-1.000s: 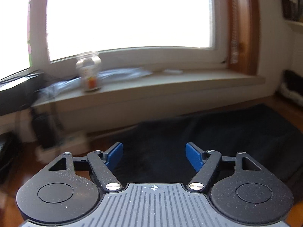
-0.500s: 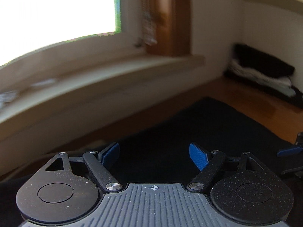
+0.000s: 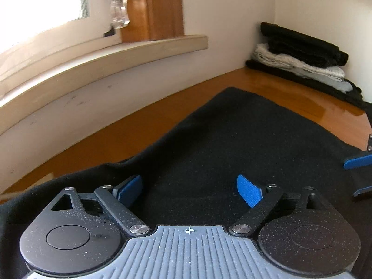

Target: Fold clothes

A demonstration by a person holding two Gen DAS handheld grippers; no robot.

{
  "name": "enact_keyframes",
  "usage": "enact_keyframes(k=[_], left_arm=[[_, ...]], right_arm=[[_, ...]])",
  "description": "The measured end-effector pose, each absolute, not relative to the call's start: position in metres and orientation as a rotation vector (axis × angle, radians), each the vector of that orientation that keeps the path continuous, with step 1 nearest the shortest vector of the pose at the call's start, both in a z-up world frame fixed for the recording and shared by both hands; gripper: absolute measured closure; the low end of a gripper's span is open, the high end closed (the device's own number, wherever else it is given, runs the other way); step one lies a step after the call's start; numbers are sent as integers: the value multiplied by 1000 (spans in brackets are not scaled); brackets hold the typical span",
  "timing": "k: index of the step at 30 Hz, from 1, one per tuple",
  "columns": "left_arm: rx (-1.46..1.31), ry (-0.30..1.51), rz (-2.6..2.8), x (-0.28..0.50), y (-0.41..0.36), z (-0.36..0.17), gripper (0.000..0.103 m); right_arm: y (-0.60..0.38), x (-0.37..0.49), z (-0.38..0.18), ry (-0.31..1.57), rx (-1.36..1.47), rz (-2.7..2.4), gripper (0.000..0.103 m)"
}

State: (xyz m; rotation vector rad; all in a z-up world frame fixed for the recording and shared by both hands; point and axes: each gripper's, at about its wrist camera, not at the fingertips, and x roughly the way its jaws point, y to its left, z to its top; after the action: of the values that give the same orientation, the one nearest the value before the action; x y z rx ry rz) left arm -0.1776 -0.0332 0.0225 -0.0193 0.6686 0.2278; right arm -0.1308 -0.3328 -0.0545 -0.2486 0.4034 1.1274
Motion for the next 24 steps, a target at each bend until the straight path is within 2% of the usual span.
enact_keyframes(k=[13, 20, 24], left_arm=[[-22, 674, 192, -89, -70, 29, 8], [-20, 674, 182, -79, -73, 28, 8], [-9, 675, 198, -79, -75, 28, 4]], right_arm=[[-399, -69, -57, 445, -198, 1051, 59], [-412, -72, -62, 420, -173, 1028, 59], [-412, -72, -65, 410, -154, 1018, 59]])
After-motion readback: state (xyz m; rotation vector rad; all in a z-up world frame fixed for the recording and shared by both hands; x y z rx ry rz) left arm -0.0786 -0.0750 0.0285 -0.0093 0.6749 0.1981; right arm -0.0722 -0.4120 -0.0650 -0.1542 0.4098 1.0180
